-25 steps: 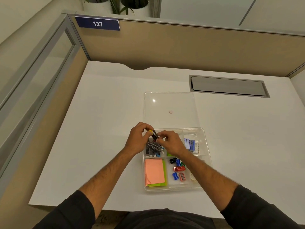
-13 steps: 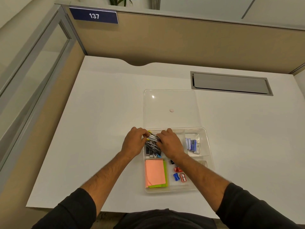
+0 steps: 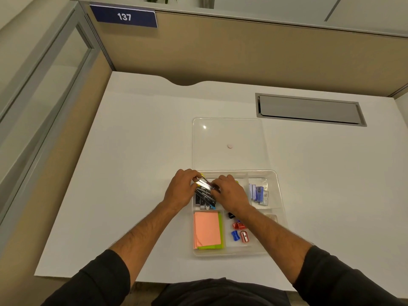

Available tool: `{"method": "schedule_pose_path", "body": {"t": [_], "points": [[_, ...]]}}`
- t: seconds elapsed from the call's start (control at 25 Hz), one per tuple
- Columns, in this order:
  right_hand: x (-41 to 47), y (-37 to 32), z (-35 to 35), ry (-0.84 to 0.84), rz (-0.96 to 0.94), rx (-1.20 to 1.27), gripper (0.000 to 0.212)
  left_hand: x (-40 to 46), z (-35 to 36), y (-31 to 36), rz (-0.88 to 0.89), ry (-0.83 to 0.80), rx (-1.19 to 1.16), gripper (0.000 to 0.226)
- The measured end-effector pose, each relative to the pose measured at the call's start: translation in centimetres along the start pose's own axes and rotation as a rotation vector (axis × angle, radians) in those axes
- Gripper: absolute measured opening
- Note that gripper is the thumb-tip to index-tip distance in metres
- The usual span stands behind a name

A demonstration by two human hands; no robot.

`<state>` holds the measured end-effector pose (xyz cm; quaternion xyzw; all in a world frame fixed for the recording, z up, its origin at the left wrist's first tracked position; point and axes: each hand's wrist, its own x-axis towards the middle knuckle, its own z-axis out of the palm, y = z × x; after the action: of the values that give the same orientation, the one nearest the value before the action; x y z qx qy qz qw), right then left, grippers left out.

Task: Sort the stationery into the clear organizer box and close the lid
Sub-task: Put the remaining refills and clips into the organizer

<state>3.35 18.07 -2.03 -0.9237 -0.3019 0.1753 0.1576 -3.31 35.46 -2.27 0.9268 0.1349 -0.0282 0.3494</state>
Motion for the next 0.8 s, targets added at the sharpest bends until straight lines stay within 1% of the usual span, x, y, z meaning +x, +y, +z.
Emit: {"method": "schedule_pose_path", "body": {"t": [0.24, 0.4, 0.52, 0.64, 0.8], "points": [[-0.1, -0.29, -0.03, 0.003, 0.031, -0.008, 0.029, 0.12, 0.21, 0.05, -0.026, -0.004, -0.002, 0.031], [-0.38, -0.36, -0.11, 0.0, -0.01, -0.041, 0.039, 0.2, 0.22, 0.08, -0.005, -0.01, -0.016, 0.033], [-0.41, -0.17, -0.07, 0.0, -0.05, -0.101, 0.04, 0.06, 0.09, 0.17, -0.011, -0.018, -0.032, 0.038], [-0.42, -0.02, -0.02, -0.001, -0.071, -0.118, 0.039, 0.19, 0.21, 0.3, 0.02, -0.046, 0.038, 0.046], [-0.31, 0.04, 0.11, 0.01, -0.088, -0.17, 0.033, 0.58, 0.2, 0.42, 0.04, -0.092, 0.163, 0.045]]}}
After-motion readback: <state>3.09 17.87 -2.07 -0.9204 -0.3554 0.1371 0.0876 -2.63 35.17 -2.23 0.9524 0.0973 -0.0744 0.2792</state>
